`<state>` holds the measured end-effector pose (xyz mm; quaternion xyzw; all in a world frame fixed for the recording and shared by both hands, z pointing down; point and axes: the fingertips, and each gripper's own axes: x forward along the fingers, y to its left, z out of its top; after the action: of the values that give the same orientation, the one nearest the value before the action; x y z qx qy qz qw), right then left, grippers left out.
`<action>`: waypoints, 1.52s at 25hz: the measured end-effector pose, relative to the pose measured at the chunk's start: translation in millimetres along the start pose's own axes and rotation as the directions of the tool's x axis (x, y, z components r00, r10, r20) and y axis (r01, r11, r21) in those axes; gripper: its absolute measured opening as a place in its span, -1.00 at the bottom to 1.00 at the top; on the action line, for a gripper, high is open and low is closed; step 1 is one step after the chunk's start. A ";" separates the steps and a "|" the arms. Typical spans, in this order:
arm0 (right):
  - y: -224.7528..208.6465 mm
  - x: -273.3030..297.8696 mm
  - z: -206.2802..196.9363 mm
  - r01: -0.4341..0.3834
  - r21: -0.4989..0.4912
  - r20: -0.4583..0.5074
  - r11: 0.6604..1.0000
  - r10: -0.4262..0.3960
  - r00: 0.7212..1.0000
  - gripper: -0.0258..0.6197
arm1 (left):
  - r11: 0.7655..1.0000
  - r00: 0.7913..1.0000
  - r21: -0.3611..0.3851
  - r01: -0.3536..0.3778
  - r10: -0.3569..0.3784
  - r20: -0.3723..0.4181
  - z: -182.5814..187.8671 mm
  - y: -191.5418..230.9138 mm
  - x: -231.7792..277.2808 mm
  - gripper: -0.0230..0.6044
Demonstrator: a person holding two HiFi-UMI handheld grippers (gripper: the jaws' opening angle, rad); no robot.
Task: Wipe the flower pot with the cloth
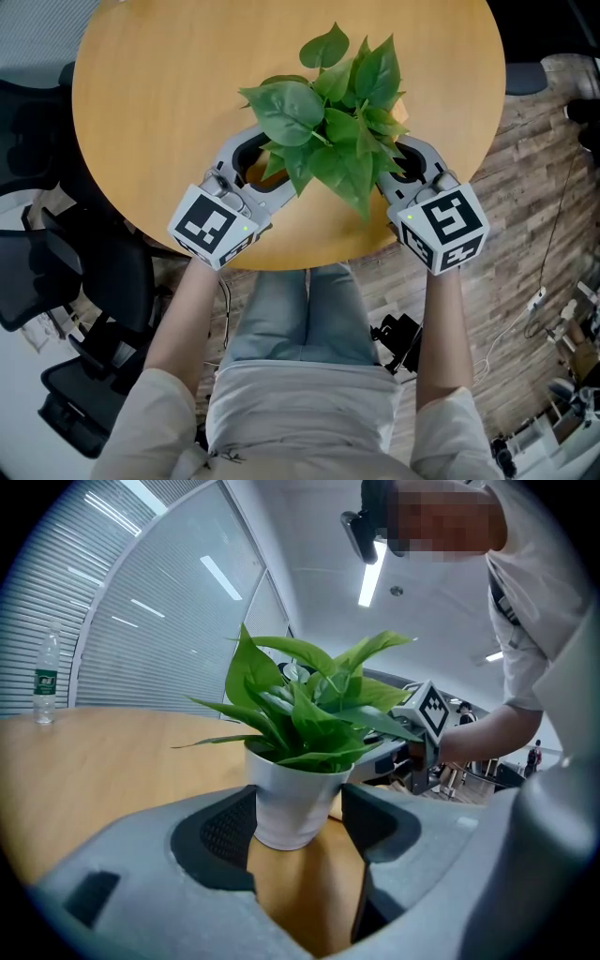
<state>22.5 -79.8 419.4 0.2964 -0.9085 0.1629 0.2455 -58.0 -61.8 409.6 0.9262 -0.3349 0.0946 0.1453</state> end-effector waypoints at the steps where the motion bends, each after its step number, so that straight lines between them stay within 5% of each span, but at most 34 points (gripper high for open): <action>1: 0.7 -1.0 -0.6 0.001 0.000 -0.001 1.000 -0.001 1.000 -0.78 | 1.000 1.000 -0.003 -0.008 0.008 0.001 0.1 -0.7 0.4 0.00; 22: 21.3 -6.8 -13.5 0.012 -0.023 -0.034 1.000 -0.013 0.999 -0.78 | 0.975 0.978 -0.079 -0.206 0.207 -0.004 -6.4 -10.7 9.0 -0.01; 38: 48.3 -5.9 -22.8 -0.018 -0.038 -0.055 0.999 0.016 0.998 -0.78 | 0.951 0.959 -0.132 -0.280 0.282 -0.007 -7.0 -15.4 11.6 -0.01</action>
<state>4.7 -29.8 427.8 0.2794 -0.9068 0.1557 0.2746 -39.8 -55.1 416.2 0.8581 -0.4696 0.0865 0.1891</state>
